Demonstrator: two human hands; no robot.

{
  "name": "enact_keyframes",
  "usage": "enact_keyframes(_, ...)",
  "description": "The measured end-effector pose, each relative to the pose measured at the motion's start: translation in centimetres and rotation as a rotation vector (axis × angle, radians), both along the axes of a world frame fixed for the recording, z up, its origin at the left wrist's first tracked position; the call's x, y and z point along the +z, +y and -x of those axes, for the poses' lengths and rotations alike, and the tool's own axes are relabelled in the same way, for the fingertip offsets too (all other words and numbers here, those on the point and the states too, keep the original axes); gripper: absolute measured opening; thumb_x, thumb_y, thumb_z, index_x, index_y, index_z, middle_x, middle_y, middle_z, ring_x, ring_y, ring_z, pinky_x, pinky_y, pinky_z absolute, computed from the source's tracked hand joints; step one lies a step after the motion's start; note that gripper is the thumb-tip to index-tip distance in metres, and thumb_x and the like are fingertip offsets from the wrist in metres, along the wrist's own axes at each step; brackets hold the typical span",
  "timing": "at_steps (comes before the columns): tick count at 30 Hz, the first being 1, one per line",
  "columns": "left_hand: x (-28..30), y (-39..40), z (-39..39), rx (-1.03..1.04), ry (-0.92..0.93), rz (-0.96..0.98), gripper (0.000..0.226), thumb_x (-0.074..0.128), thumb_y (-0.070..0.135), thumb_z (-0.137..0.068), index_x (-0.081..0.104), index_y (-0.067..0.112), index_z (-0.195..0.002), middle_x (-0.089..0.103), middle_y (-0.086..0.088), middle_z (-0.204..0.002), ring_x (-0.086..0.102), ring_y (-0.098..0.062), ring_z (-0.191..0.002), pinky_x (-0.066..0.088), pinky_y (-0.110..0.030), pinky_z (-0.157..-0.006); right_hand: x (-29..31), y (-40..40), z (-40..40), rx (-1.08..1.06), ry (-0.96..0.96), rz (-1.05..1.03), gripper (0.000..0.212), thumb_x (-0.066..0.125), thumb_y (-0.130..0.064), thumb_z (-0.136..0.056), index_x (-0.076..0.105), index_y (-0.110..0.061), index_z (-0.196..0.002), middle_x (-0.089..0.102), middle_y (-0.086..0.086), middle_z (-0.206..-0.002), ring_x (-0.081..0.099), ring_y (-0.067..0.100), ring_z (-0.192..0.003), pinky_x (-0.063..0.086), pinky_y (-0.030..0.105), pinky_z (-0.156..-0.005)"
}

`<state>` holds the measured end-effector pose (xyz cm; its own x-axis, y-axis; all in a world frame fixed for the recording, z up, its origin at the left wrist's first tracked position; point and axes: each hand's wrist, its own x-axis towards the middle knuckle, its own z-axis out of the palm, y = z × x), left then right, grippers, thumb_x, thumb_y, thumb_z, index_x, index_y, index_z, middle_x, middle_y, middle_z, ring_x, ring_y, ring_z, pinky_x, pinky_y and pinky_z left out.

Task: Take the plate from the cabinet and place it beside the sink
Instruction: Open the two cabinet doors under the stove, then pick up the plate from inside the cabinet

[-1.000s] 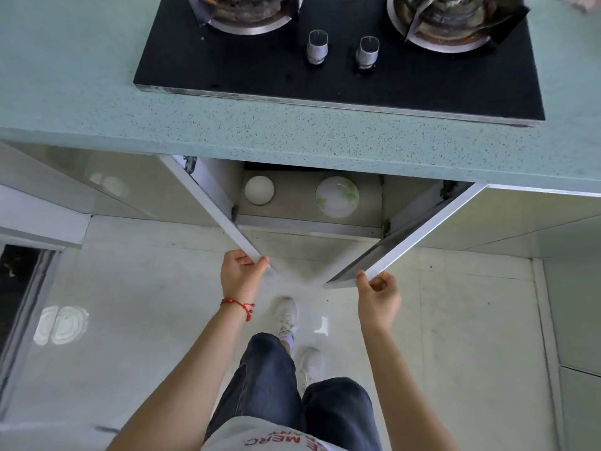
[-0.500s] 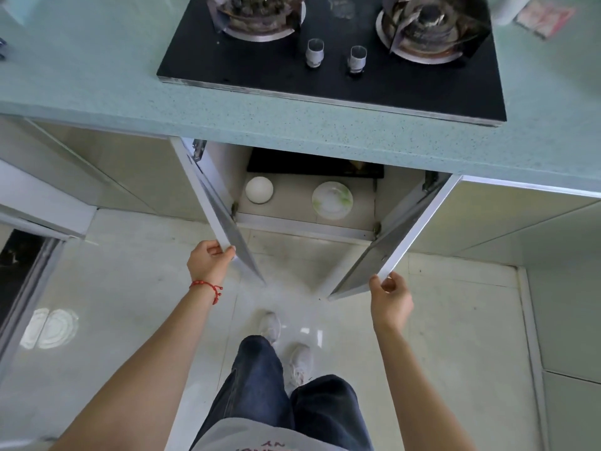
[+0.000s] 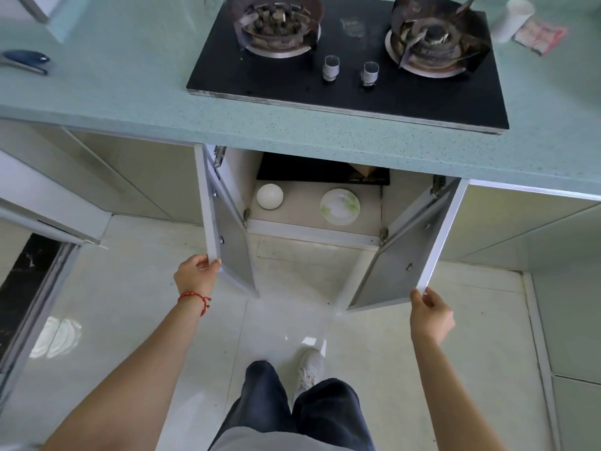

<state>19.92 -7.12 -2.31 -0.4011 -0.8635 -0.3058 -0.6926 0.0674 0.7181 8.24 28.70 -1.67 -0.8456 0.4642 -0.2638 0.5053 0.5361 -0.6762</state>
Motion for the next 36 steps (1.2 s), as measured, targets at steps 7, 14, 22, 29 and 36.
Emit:
enact_keyframes(7,0.2,-1.7,-1.7,0.002,-0.026,0.024,0.017,0.065,0.013,-0.078,0.069,0.001,-0.090,0.071,-0.021,-0.093,0.063,-0.032,-0.089,0.044,-0.031,-0.083,1.1,1.0,-0.7,-0.029,-0.030,-0.028,0.027,0.058,-0.016,-0.084,0.059,0.010,-0.093,0.066,0.031,-0.092,0.057,0.046,-0.093,0.048,0.047,-0.084)
enact_keyframes(14,0.4,-2.4,-2.6,0.019,-0.040,0.017,0.018,0.063,0.013,-0.080,0.069,0.000,-0.091,0.071,-0.021,-0.096,0.062,-0.033,-0.092,0.043,-0.031,-0.082,1.4,2.6,-1.0,-0.113,-0.029,-0.016,0.022,0.057,-0.014,-0.083,0.063,0.006,-0.092,0.065,0.033,-0.097,0.056,0.047,-0.099,0.047,0.046,-0.087)
enact_keyframes(22,0.4,-1.0,-3.0,0.168,-0.094,-0.005,0.024,0.054,0.007,-0.083,0.058,-0.003,-0.104,0.067,-0.026,-0.103,0.060,-0.040,-0.096,0.045,-0.038,-0.076,1.0,2.2,-2.9,-0.231,-0.085,0.027,0.035,0.054,-0.012,-0.086,0.057,-0.002,-0.119,0.065,0.025,-0.111,0.054,0.040,-0.110,0.042,0.044,-0.097)
enact_keyframes(29,0.1,4.7,-4.4,-0.250,-0.057,-0.057,0.040,0.053,0.013,-0.088,0.046,-0.003,-0.124,0.056,-0.022,-0.128,0.051,-0.035,-0.119,0.039,-0.040,-0.101,1.3,-5.8,-7.7,0.253,-0.079,0.147,0.034,0.054,-0.020,-0.090,0.054,-0.006,-0.121,0.063,0.016,-0.119,0.058,0.027,-0.101,0.040,0.029,-0.085)
enact_keyframes(36,1.1,5.3,-4.6,-0.805,-0.102,0.291,0.048,0.047,0.023,-0.092,0.036,0.005,-0.135,0.039,-0.015,-0.145,0.032,-0.029,-0.136,0.028,-0.042,-0.111,2.8,-10.5,-9.0,0.755,0.054,-0.090,0.046,0.046,-0.027,-0.094,0.037,-0.010,-0.136,0.042,0.008,-0.144,0.036,0.023,-0.133,0.033,0.036,-0.106)
